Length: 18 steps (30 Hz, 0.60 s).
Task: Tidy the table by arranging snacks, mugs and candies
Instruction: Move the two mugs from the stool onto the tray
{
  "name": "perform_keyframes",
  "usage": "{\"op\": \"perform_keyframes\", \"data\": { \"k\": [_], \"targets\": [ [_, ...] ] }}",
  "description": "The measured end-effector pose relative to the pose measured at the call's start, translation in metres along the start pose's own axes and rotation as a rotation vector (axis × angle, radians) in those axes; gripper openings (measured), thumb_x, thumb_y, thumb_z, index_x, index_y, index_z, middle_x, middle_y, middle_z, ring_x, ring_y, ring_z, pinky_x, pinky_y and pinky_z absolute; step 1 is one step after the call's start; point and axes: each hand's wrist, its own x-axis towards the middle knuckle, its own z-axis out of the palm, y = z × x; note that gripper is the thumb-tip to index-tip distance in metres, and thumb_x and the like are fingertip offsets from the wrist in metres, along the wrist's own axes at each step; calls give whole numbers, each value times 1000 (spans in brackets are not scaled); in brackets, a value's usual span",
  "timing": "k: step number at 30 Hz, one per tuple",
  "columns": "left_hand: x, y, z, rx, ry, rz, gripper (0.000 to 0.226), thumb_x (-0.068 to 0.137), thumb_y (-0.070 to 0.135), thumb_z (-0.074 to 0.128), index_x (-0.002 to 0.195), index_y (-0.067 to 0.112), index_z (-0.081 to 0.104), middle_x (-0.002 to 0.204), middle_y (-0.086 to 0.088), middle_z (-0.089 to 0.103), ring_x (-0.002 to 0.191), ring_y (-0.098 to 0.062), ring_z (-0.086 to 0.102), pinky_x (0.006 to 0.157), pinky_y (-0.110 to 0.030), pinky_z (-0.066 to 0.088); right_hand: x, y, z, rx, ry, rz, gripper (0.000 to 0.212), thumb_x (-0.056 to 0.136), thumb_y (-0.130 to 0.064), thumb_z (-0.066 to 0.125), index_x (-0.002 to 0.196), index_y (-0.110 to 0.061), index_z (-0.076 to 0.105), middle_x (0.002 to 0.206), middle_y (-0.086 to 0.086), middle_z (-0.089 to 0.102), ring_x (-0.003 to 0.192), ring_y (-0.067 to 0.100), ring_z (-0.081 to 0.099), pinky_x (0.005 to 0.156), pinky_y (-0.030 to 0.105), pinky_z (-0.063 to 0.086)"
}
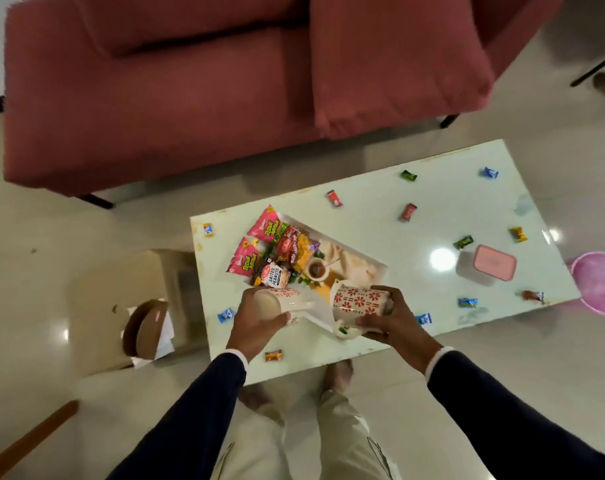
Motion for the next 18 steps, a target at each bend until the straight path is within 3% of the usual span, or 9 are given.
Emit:
{"op": "perform_keyframes", "data": {
  "k": [2, 5, 9, 12, 15, 18],
  "targets": [
    [10, 3, 12, 131, 7, -9, 70, 69, 23, 91, 121, 38, 46, 125, 5, 56, 114, -16, 55, 95, -34, 51, 18, -6, -8, -85, 8, -5, 76, 68, 5, 86, 125, -21, 43, 131, 13, 60, 112, 31, 66, 78, 44, 63],
    [31, 1, 28, 286, 31, 25, 73, 68, 25, 92, 124, 33, 45, 125, 2, 53, 112, -19, 53, 93, -37, 49, 58, -16, -13, -306, 33, -64, 80, 66, 7, 85, 128, -18, 42, 129, 14, 56, 109, 30, 64, 72, 47, 63],
    [62, -15, 51, 363, 27, 51, 74, 65, 23, 91, 122, 31, 45, 122, 1, 53, 109, -20, 54, 86, -30, 43, 120, -28, -8, -872, 17, -200, 83, 64, -8, 87, 133, -23, 42, 124, 9, 42, 111, 36, 57, 77, 37, 56],
    [81, -30, 69, 377, 19, 43, 75, 63, 24, 87, 124, 31, 45, 123, 1, 53, 111, -20, 53, 88, -32, 43, 157, -31, 1, -1243, -73, -311, 84, 66, -14, 84, 136, -28, 40, 126, 10, 42, 110, 38, 58, 86, 44, 56],
    [96, -46, 84, 386, 25, 29, 80, 62, 26, 85, 130, 25, 44, 126, -1, 53, 112, -22, 54, 90, -34, 47, 188, -33, 15, -1533, -133, -436, 88, 69, -17, 84, 142, -28, 36, 132, 10, 43, 110, 37, 56, 75, 41, 50],
    [105, -56, 95, 391, 43, 1, 84, 62, 29, 84, 134, 23, 42, 130, -3, 50, 110, -23, 53, 92, -38, 50, 208, -34, 28, -1664, -144, -538, 92, 69, -19, 86, 143, -25, 33, 133, 8, 45, 108, 36, 57, 66, 37, 41]
  ]
}}
